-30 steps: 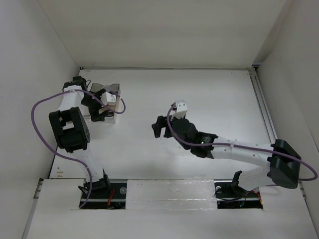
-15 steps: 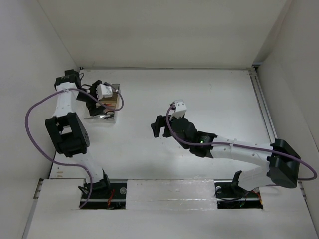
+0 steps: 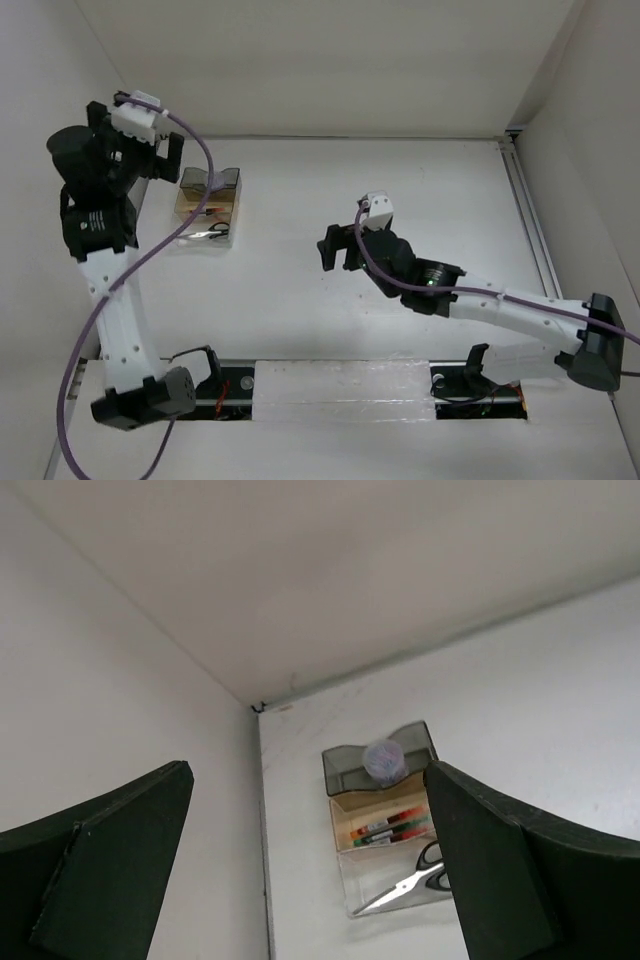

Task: Sort the stationery into containers
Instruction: Reset both arms

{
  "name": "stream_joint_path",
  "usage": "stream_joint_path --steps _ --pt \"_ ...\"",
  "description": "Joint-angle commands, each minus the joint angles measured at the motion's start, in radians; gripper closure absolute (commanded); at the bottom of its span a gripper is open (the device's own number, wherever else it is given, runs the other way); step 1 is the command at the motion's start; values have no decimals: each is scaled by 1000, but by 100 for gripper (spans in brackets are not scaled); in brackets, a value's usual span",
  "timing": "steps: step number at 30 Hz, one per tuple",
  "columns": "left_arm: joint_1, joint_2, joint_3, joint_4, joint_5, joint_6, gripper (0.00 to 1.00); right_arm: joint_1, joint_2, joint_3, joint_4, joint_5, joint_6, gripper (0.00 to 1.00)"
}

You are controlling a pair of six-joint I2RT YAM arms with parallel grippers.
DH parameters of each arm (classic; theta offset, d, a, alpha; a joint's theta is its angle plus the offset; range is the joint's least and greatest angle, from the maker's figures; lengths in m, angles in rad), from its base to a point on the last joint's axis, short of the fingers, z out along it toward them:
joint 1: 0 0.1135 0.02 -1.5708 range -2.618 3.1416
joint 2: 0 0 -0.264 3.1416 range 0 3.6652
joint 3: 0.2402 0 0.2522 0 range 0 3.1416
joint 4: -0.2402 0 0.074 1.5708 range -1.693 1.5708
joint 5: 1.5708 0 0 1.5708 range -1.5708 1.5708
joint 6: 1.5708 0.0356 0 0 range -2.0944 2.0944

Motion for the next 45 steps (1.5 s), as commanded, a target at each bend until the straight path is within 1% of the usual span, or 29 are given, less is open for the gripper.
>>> stream_joint_path --steps 1,2,3,4,6,8,9,10,11,13,14,16,17,21,22,24,32,36,41,45 --pt "3 -125 -31 103 -195 -309 0 6 -112 87 -175 87 -23 1" --pt "3 -146 -16 70 -209 -309 0 6 -134 98 -201 87 -36 1" --pt "3 -147 22 -36 -241 -320 0 6 -154 98 -226 87 -36 1" --pt "3 -147 92 -85 -252 -320 0 6 -177 98 -259 87 -36 1" --pt "3 -157 141 -202 -252 -329 0 6 -255 81 -260 56 -36 1" --pt "3 -197 150 -233 -241 -317 0 16 -307 61 -260 39 -46 1" --pt "3 -223 138 -233 -258 -317 0 16 -353 61 -278 39 -56 1" --pt "3 -286 127 -233 -293 -317 0 16 -373 52 -293 39 -56 1" --pt "3 -317 116 -233 -315 -317 0 16 -393 52 -330 39 -68 1" --pt "3 -361 116 -263 -374 -341 0 16 -443 61 -367 39 -89 1" --pt "3 -377 116 -264 -428 -341 0 16 -459 61 -379 39 -89 1" --pt "3 -423 63 -264 -462 -366 0 16 -496 72 -416 39 -105 1" --pt "3 -473 32 -253 -462 -366 0 16 -507 72 -430 39 -114 1" --pt "3 -561 -112 -225 -511 -395 0 34 -531 121 -474 -4 -114 1" --pt "3 -578 -170 -215 -511 -404 0 34 -540 130 -497 -4 -114 1" --pt "3 -617 -210 -193 -524 -404 0 34 -540 150 -508 5 -114 1" --pt "3 -708 -296 -184 -488 -426 0 34 -585 160 -576 67 -92 1" --pt "3 -742 -347 -175 -488 -426 0 34 -614 141 -576 79 -71 1" --pt "3 -751 -338 -184 -476 -426 0 34 -649 141 -565 79 -71 1" --pt "3 -762 -280 -204 -501 -458 0 34 -640 167 -603 79 -60 1"
